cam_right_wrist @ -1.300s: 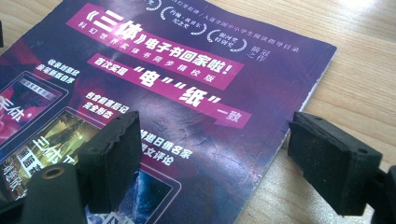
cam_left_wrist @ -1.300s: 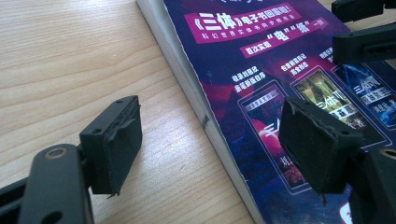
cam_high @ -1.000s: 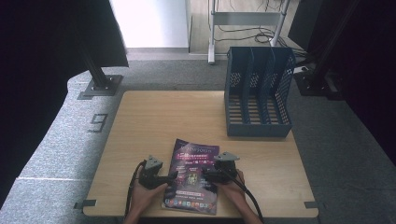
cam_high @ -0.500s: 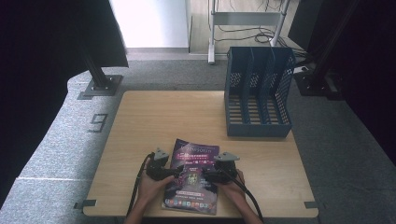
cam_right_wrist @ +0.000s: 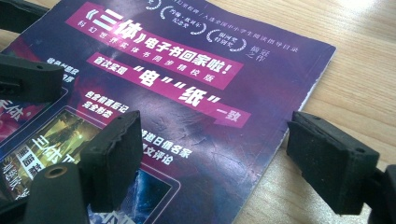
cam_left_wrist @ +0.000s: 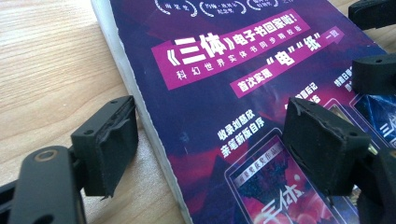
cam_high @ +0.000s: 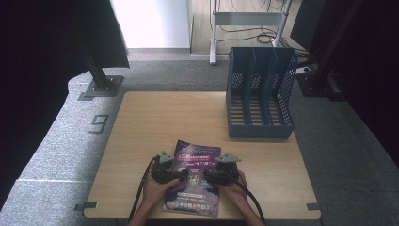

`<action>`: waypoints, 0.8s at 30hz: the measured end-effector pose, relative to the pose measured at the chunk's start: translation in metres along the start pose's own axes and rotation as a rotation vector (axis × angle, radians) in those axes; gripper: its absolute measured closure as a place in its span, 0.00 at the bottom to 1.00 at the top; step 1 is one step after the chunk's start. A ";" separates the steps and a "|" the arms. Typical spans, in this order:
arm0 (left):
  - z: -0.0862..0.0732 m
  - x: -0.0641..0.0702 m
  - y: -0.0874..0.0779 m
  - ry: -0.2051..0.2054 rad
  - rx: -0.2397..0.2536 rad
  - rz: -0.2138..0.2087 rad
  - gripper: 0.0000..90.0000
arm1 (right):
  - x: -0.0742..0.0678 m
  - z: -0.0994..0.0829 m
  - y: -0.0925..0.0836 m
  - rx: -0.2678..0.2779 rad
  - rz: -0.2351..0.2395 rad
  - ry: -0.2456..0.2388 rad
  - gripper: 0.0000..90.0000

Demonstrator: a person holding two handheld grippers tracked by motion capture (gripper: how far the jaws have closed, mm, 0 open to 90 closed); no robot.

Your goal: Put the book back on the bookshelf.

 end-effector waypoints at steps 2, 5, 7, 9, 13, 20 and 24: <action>0.000 0.000 0.000 -0.012 0.002 -0.001 0.21 | 0.000 0.000 0.000 0.000 0.000 0.000 0.20; 0.000 -0.002 0.000 -0.061 0.016 -0.021 0.21 | 0.000 0.000 0.000 0.000 -0.001 0.000 0.20; -0.001 -0.003 -0.001 -0.078 0.019 -0.028 0.22 | 0.000 0.000 0.000 0.000 -0.002 0.000 0.20; -0.001 -0.004 -0.001 -0.085 0.021 -0.037 0.23 | 0.000 0.000 0.000 0.001 -0.002 0.000 0.21; -0.002 -0.007 -0.003 -0.117 0.022 -0.063 0.25 | 0.000 0.000 0.000 0.003 -0.006 0.003 0.21; -0.002 -0.010 -0.005 -0.144 0.016 -0.103 0.25 | 0.001 0.000 0.000 0.004 -0.009 0.008 0.22; -0.002 -0.008 -0.006 -0.132 0.018 -0.100 0.25 | 0.001 0.000 -0.001 0.006 -0.013 0.009 0.22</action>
Point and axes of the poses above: each handheld gripper's, and its own axes: y roughly forward along the jaws, z roughly out of its top, x roughly to its right, the point moved 1 cm from there along y, roughly forward along the jaws, and after that the axes turned 8 degrees about z, right-handed, at the moved point
